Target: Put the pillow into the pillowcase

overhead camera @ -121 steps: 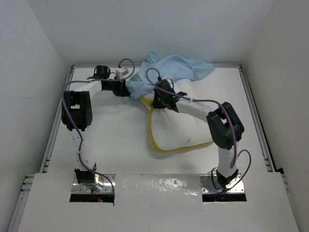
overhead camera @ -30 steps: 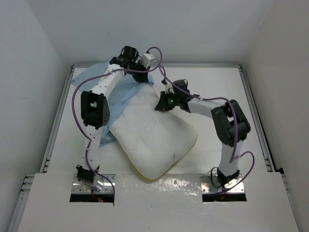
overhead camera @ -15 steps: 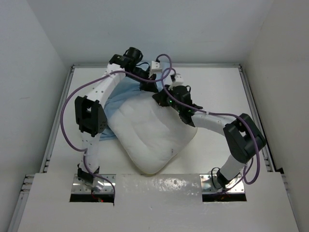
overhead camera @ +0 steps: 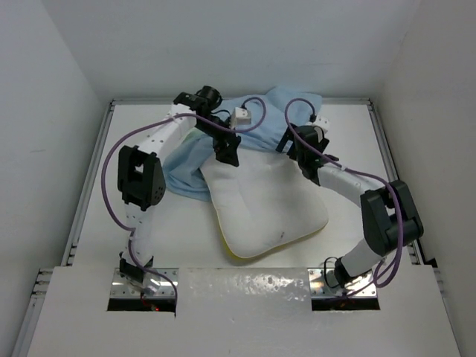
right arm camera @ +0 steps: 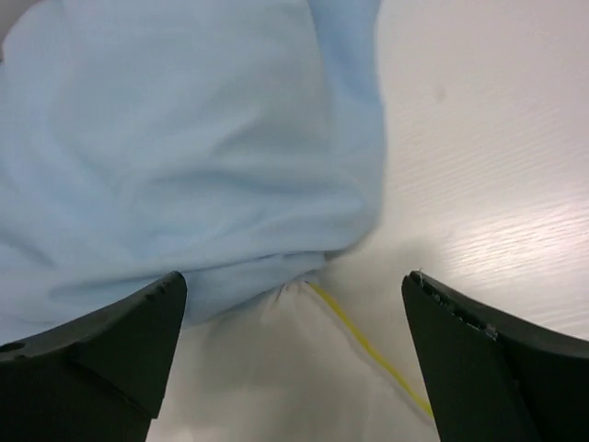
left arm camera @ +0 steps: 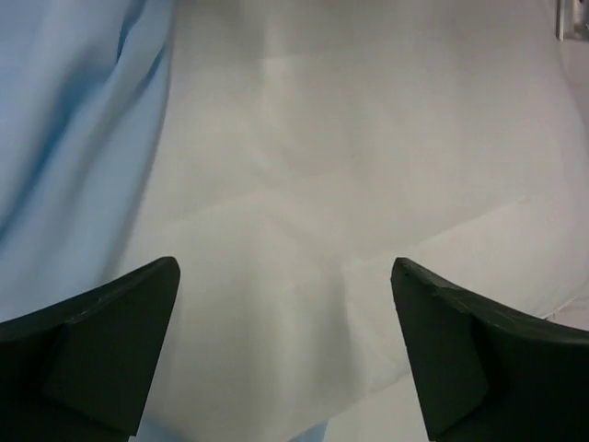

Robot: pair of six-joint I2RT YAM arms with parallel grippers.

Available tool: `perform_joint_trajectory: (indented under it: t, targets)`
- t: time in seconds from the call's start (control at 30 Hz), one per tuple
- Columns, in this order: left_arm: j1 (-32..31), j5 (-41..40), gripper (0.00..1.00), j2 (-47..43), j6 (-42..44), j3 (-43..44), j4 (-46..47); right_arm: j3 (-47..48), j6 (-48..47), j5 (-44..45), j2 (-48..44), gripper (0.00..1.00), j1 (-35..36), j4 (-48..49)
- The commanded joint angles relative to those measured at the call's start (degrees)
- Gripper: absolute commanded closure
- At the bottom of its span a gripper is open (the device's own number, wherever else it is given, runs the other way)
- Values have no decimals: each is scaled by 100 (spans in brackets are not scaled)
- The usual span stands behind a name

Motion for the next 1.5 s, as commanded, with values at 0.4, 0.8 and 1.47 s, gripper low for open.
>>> perform_joint_trajectory:
  t: [0.4,0.8,1.47]
  targets:
    - [2269,-1962,19,-912,-1450,-1726,1363,3985,-3151,-707,1256,21,1881,-2991]
    - [2780,-986,2,-491,-1037,-3036,2128,4953,-1938,-245,3567,1,2928,-3168]
    - [2630,1394,100,-1915,453,-2940,12,3572,832,1557,1618,100,1883,944]
